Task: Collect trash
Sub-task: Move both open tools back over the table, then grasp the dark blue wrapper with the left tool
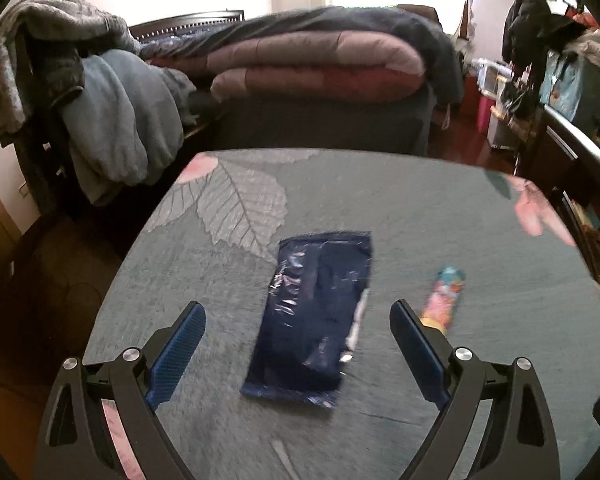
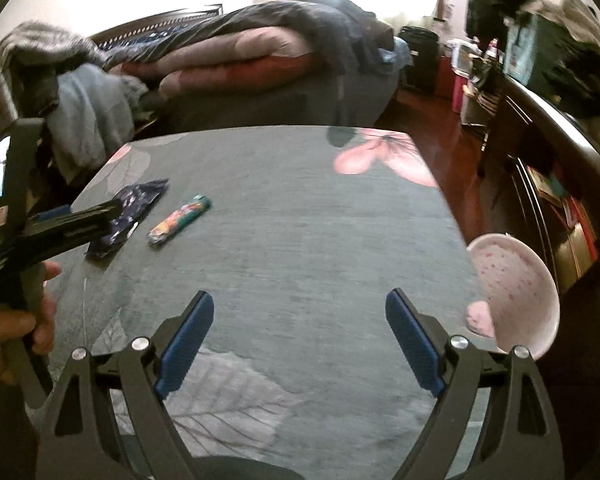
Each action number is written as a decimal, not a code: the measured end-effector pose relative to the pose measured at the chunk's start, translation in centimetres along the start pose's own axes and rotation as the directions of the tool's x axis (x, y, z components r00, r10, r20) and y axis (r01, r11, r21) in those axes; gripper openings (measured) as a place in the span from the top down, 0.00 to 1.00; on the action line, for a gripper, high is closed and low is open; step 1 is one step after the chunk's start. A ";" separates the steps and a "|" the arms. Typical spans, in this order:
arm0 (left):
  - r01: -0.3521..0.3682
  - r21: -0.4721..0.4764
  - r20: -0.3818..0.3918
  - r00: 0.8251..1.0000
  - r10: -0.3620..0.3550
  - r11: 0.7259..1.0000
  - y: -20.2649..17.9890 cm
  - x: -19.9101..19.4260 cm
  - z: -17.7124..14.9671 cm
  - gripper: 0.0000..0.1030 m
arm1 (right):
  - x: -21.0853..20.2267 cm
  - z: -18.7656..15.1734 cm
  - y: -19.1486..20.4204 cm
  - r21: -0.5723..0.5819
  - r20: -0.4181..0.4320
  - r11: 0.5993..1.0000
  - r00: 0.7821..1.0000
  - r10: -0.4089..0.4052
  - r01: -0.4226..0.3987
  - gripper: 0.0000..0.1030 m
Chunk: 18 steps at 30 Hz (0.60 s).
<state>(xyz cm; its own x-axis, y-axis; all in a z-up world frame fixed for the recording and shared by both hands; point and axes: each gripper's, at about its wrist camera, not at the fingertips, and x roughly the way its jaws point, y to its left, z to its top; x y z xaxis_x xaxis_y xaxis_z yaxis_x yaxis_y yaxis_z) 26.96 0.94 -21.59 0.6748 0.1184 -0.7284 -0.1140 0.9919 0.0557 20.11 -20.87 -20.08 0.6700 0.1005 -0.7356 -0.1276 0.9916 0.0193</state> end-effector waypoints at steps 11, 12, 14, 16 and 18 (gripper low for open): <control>0.045 0.066 -0.056 0.998 -0.041 0.997 -0.4 3.1 0.1 0.49 | 2.2 2.2 3.7 -0.040 -0.008 0.999 0.999 0.032 -0.032 0.14; 0.053 0.060 -0.073 0.996 -0.049 0.997 -0.3 3.5 0.1 0.51 | 2.3 2.3 3.9 -0.043 -0.006 0.999 0.999 0.031 -0.031 0.14; 0.060 0.042 -0.065 0.996 -0.057 0.997 0.1 3.5 0.2 0.59 | 2.5 2.6 4.2 -0.047 -0.006 0.998 1.000 0.030 -0.030 0.14; 0.051 0.034 -0.058 0.997 -0.049 0.998 0.5 3.5 0.2 0.70 | 2.8 2.9 4.5 -0.049 -0.006 0.998 1.000 0.030 -0.030 0.14; 0.052 0.006 -0.061 0.997 -0.052 0.999 1.2 3.5 0.3 0.83 | 3.3 3.3 4.8 -0.044 -0.013 0.998 0.999 0.039 -0.040 0.14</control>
<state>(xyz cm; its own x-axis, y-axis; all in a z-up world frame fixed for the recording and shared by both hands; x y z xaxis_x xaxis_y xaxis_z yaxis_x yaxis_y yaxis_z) 29.37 2.58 -23.90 0.6338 0.0640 -0.7708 -0.0743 0.9970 0.0217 24.11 -15.50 -20.16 0.6547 0.1384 -0.7431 -0.1866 0.9823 0.0185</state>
